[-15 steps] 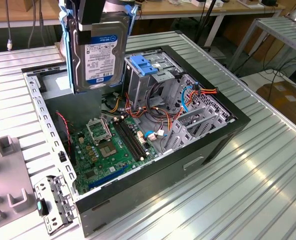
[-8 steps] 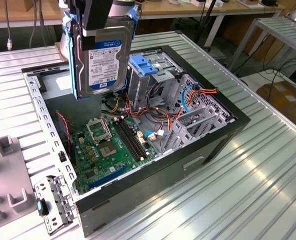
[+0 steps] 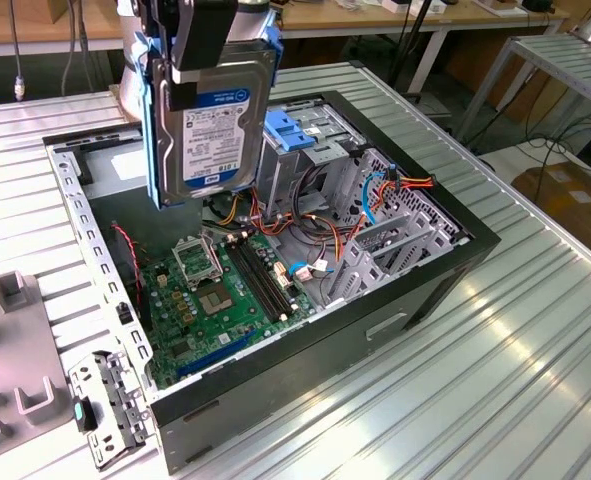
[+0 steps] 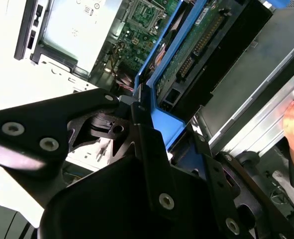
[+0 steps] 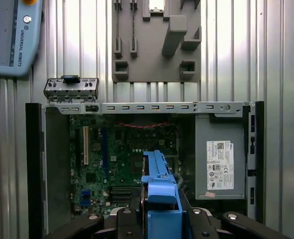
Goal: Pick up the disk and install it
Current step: 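Insert the disk into the insertion slot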
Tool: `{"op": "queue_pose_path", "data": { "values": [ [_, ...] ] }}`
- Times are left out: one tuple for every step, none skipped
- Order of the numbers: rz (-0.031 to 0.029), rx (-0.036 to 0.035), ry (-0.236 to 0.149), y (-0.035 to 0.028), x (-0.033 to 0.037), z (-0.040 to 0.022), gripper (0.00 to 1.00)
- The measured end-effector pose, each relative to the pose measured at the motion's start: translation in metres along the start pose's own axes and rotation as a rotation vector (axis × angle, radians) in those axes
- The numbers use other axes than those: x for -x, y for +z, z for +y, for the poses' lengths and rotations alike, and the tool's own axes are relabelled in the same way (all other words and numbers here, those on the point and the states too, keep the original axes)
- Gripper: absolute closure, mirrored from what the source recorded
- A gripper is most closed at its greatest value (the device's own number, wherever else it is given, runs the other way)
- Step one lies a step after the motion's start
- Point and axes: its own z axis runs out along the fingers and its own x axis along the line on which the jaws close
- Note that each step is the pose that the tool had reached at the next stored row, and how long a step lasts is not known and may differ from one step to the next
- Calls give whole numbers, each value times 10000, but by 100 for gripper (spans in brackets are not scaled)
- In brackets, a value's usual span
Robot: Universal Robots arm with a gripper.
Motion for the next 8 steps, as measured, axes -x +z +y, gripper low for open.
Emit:
{"op": "queue_pose_path", "data": {
  "values": [
    [3, 0, 0, 0, -17, 0, 63],
    [5, 0, 0, 1, -28, 0, 63],
    [7, 0, 0, 1, -37, 0, 63],
    [8, 0, -1, 2, -45, -1, 63],
    [9, 0, -1, 3, -51, -2, 63],
    [9, -1, 0, 4, -54, -5, 63],
    [9, -1, -1, 5, -56, -11, 63],
    [10, 0, 0, 5, -58, -27, 63]
  ]
}}
